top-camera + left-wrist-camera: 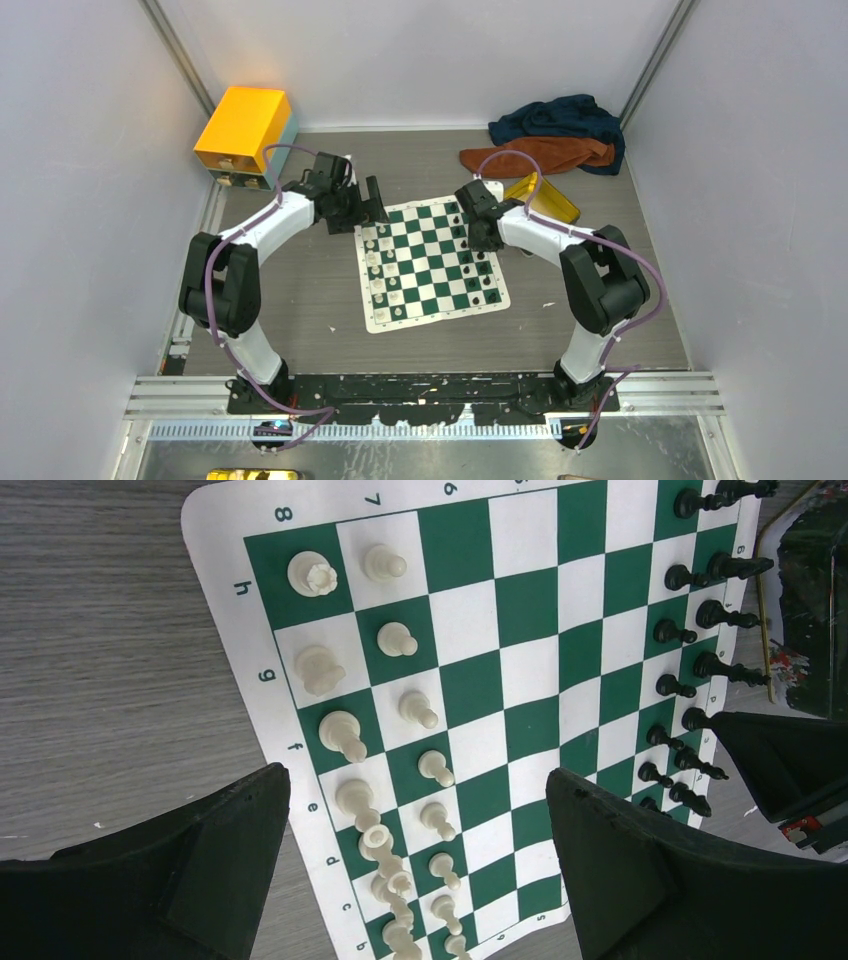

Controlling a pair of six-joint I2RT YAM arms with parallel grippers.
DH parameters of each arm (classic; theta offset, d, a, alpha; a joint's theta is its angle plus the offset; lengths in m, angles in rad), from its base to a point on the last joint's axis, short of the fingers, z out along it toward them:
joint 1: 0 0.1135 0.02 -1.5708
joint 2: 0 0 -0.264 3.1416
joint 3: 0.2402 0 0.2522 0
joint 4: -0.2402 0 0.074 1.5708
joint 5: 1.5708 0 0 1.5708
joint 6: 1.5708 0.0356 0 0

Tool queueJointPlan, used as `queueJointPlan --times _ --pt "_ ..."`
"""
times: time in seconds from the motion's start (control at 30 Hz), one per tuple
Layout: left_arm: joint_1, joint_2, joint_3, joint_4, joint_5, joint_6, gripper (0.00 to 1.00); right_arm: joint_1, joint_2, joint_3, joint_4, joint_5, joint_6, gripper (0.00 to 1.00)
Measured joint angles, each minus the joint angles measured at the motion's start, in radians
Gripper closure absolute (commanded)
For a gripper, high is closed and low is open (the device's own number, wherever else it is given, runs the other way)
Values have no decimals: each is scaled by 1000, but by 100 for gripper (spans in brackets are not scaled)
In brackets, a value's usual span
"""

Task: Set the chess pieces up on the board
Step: Place the chess piece on the chessboard.

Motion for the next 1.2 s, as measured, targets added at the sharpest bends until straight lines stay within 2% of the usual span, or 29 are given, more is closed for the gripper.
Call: queueJointPlan --times 0.27,0.6,0.73,1.1,1.17,1.2 --pt "0 6 0 -1 0 10 0 0 11 7 4 0 -6 97" --pt "0 6 0 -1 0 17 0 0 11 8 4 -1 -10 68" --pt "0 6 0 -1 0 17 0 0 11 8 4 -2 -13 62" --pt "0 6 0 -1 0 16 0 0 8 9 -4 -3 -19 61" --pt "0 4 0 -3 -1 16 0 0 -2 15 -21 -3 -24 55" --pt "0 1 1 -6 -7 16 0 0 -14 19 -33 -4 -28 48"
